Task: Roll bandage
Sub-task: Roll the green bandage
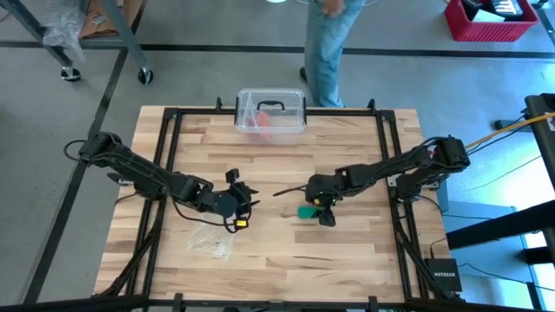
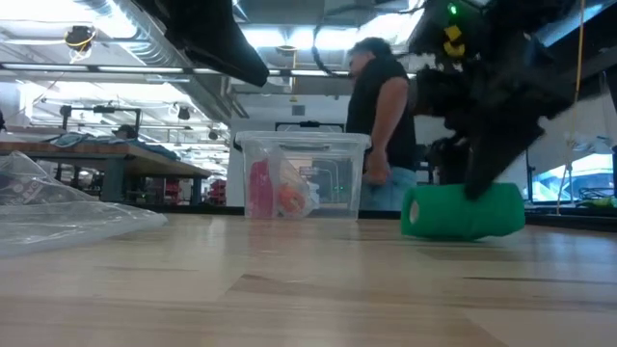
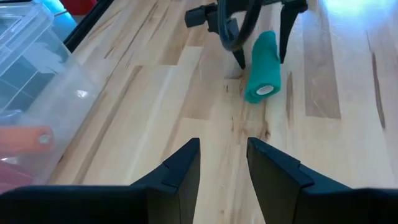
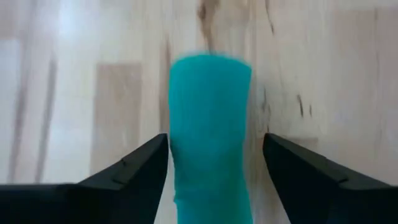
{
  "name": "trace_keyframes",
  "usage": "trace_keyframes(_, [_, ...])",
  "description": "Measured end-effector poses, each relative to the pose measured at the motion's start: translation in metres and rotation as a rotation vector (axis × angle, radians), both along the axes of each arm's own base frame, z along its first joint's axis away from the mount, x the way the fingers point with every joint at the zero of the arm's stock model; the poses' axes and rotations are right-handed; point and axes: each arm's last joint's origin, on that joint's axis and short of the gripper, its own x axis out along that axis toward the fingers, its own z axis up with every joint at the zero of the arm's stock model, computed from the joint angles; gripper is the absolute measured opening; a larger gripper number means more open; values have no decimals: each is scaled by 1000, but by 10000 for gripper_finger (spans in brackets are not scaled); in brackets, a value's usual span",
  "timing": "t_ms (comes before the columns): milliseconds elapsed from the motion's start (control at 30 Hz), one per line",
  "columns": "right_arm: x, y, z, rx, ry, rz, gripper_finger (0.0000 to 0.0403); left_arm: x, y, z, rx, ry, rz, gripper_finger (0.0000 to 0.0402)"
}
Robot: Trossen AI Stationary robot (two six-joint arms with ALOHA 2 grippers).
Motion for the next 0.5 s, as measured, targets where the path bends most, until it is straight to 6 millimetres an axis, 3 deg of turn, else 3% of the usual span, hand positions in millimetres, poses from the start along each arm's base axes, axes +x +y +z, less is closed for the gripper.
trace_keyframes(267, [0, 1, 14, 11, 30, -8, 266, 0, 0, 0, 9, 6, -5, 125])
trace_keyframes(500, [-8, 39, 14, -34, 30, 57, 266, 0, 0, 0, 10, 7, -6, 125])
